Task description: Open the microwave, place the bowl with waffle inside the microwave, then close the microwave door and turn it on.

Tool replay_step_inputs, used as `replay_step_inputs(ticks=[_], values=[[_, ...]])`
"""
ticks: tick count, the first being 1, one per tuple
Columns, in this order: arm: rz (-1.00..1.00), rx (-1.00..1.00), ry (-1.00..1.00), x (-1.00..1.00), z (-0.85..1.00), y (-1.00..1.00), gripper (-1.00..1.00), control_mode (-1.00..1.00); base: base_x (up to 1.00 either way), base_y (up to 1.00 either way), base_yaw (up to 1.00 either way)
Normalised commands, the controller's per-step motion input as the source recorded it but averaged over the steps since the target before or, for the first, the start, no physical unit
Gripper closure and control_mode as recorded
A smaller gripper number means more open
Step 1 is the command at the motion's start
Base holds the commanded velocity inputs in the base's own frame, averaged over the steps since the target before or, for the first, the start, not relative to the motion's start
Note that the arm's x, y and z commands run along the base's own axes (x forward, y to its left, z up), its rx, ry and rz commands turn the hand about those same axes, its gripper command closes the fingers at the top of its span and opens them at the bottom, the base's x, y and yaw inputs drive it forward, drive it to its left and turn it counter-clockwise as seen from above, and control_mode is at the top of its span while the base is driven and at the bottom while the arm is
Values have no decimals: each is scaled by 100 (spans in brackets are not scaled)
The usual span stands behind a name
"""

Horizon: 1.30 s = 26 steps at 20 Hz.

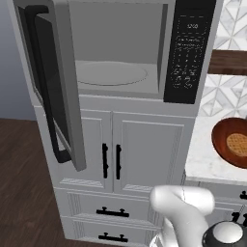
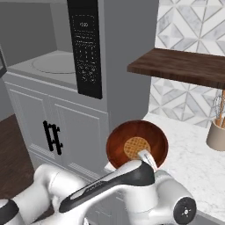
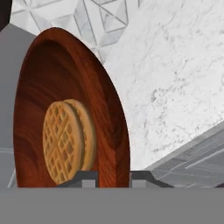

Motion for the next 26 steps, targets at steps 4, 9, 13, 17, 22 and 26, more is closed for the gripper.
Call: replay_step_inputs(ticks=[4, 9, 13, 17, 22, 26], values=[[1, 18, 0, -79, 99, 47, 100, -100, 0, 0, 0], [1, 12, 0, -45, 78, 95, 100, -100, 0, 0, 0], [7, 8, -3, -10, 73, 100, 100, -100, 0, 0, 0], [7, 6, -9, -1, 68, 100, 100, -100, 0, 0, 0], [7, 1, -5, 0, 67, 100, 100, -100, 0, 0, 0], [6, 0, 0, 6, 74, 97, 100, -100, 0, 0, 0]])
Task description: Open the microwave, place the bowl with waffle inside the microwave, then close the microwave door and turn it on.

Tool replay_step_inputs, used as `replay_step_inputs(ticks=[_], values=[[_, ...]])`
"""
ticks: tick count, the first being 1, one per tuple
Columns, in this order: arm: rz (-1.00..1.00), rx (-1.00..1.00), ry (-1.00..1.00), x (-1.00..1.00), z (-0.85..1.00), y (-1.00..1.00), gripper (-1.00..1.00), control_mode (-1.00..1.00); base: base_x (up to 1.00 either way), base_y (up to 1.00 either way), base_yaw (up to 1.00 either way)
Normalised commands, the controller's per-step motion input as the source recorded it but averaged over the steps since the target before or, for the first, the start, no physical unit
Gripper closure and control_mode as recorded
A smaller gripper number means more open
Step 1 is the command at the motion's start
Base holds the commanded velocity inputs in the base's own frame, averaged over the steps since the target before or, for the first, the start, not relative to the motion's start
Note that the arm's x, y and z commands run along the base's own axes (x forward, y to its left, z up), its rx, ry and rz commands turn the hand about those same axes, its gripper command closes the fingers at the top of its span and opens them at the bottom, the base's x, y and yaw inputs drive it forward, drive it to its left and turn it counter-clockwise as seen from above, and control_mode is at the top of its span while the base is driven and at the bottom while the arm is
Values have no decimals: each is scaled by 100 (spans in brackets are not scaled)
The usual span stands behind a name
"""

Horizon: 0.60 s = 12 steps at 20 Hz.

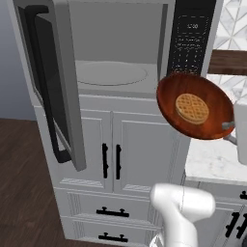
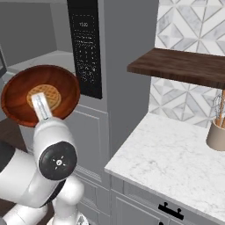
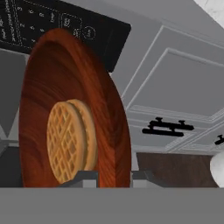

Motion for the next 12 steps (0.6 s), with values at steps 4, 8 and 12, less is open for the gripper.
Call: replay_step_inputs(ticks=[4, 8, 12], values=[[2, 0, 0, 37, 59, 100, 100, -100, 0, 0, 0], [0, 0, 0, 57, 35, 99, 100, -100, 0, 0, 0], [0, 0, 0, 59, 23, 81, 100, -100, 0, 0, 0]])
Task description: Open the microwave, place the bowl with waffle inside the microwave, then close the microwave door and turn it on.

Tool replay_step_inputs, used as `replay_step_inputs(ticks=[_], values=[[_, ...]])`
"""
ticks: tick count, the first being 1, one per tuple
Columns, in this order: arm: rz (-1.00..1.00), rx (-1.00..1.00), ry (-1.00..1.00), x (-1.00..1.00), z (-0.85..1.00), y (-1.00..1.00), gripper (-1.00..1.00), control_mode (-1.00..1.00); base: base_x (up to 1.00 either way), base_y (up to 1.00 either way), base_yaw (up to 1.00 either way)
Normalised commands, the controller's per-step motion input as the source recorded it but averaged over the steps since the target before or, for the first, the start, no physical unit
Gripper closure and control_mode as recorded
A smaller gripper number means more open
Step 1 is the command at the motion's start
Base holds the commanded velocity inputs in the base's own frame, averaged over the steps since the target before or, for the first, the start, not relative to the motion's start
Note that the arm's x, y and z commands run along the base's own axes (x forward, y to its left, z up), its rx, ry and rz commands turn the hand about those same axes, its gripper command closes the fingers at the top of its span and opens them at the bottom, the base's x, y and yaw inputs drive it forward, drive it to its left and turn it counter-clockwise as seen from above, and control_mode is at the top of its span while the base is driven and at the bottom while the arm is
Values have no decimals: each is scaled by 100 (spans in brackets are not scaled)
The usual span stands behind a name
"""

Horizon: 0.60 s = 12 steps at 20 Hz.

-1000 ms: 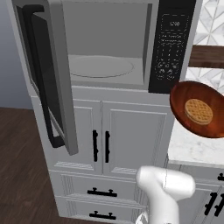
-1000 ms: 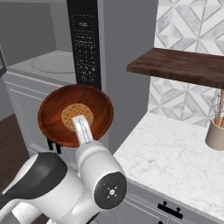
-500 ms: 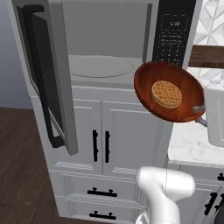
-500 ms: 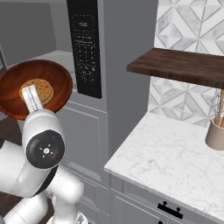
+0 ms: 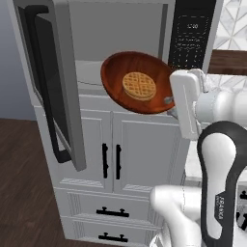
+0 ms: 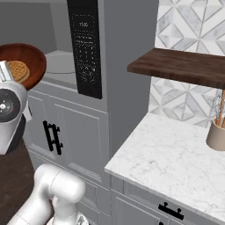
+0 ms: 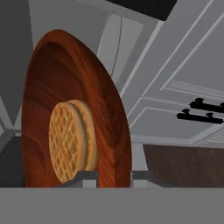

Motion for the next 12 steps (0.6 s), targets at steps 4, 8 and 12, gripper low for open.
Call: replay_step_inputs(ticks=[4, 8, 12], values=[[0, 0, 0, 57, 29, 19, 100, -100, 0, 0, 0], [0, 0, 1, 67, 23, 20, 100, -100, 0, 0, 0], [-11, -3, 6, 69, 16, 40, 100, -100, 0, 0, 0]])
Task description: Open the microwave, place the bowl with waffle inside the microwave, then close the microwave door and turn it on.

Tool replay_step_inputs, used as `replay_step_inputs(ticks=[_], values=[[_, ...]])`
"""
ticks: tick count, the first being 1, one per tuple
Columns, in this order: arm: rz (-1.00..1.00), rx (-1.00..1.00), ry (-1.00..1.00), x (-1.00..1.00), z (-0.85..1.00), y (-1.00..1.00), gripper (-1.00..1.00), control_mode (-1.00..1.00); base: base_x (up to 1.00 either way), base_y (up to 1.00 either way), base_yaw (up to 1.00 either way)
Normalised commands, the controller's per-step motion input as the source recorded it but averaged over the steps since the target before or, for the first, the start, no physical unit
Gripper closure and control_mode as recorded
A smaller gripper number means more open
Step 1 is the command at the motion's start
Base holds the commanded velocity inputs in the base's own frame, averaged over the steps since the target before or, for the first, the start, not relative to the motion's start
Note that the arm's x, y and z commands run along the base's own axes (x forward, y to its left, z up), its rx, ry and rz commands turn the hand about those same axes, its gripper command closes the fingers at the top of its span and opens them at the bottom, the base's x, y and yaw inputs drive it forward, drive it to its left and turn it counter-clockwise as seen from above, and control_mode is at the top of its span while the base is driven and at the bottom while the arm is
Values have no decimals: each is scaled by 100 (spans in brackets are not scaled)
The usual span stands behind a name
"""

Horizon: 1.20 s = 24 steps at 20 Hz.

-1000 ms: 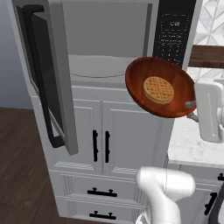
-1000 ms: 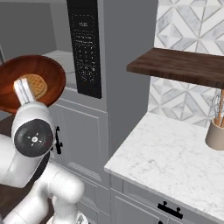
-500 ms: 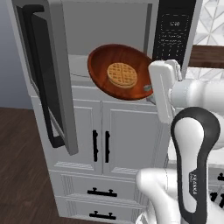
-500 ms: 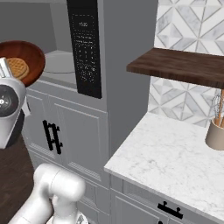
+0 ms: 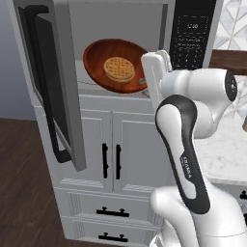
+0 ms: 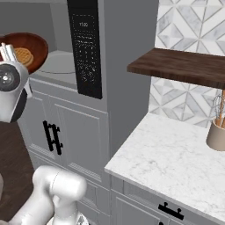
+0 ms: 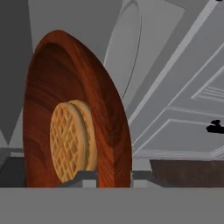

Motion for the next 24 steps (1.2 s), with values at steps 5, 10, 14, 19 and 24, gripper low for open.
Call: replay_step_inputs(ticks=[5, 10, 14, 19, 24], values=[[-19, -4, 11, 62, 4, 7, 100, -100, 0, 0, 0], [-9, -1, 3, 55, 0, 1, 100, -100, 0, 0, 0], [-4, -5, 0, 58, 0, 7, 100, -100, 0, 0, 0], [-7, -5, 5, 77, 0, 13, 100, -100, 0, 0, 0], [-6, -1, 9, 78, -9, 19, 100, -100, 0, 0, 0]])
